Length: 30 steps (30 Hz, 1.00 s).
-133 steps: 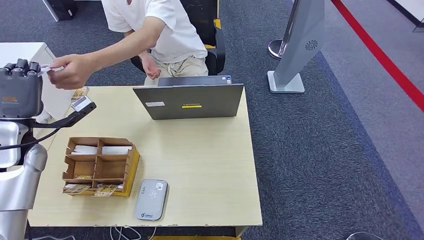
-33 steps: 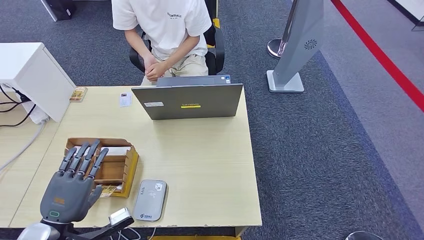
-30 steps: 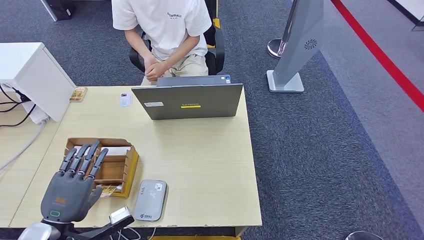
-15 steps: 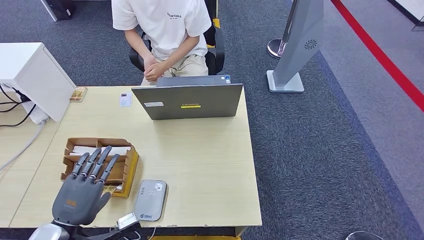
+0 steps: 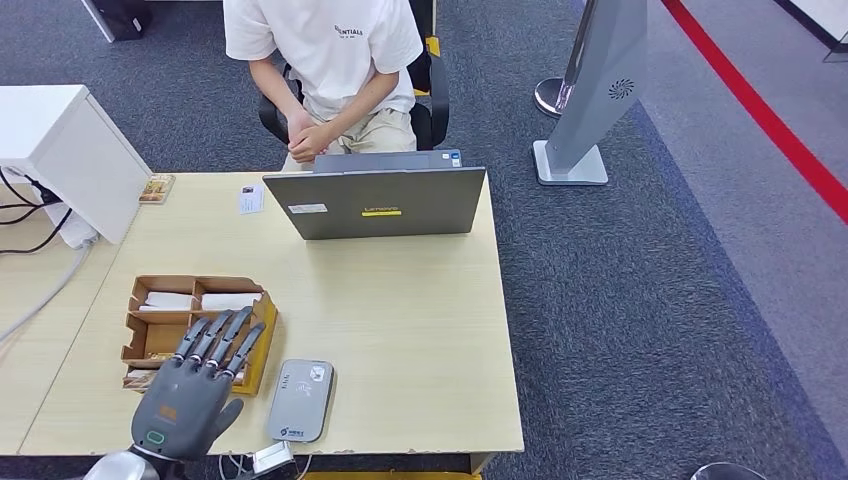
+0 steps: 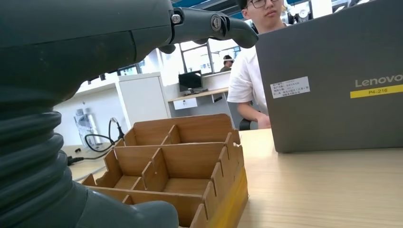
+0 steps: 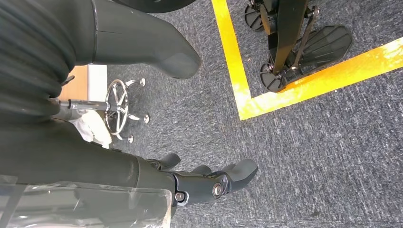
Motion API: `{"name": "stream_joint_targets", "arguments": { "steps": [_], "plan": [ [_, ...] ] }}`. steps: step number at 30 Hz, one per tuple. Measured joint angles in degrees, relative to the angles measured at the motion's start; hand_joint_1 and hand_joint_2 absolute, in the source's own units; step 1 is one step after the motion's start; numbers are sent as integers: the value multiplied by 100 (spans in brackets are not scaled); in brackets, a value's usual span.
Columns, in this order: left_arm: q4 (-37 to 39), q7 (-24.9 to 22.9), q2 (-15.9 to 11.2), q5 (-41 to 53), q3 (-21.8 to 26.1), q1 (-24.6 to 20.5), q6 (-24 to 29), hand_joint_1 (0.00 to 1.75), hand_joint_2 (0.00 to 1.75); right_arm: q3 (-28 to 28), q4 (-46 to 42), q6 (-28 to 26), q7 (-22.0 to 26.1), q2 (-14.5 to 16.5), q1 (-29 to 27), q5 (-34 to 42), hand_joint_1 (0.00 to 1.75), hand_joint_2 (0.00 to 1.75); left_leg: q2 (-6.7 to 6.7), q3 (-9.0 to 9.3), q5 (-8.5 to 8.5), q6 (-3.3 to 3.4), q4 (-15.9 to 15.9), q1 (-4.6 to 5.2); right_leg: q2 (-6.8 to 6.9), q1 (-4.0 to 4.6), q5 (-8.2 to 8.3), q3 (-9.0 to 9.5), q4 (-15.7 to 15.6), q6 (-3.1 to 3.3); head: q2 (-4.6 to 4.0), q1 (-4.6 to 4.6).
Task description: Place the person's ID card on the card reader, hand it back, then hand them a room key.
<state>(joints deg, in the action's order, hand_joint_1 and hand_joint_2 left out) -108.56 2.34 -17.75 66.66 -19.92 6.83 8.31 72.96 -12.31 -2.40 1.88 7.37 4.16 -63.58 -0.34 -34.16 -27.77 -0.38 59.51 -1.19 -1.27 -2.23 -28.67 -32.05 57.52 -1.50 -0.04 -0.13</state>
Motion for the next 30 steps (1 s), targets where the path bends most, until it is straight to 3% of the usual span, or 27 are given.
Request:
{"name": "stream_joint_targets", "arguments": {
  "steps": [30],
  "plan": [
    [131, -320, -264, -301, -85, 573, 11, 0, 175, 44, -13, -9, -44, 0, -14, -50, 0, 175, -3, 0, -1, -1, -2, 0, 4, 0, -1, 3, 0, 0, 0, -1]
  ]
}}
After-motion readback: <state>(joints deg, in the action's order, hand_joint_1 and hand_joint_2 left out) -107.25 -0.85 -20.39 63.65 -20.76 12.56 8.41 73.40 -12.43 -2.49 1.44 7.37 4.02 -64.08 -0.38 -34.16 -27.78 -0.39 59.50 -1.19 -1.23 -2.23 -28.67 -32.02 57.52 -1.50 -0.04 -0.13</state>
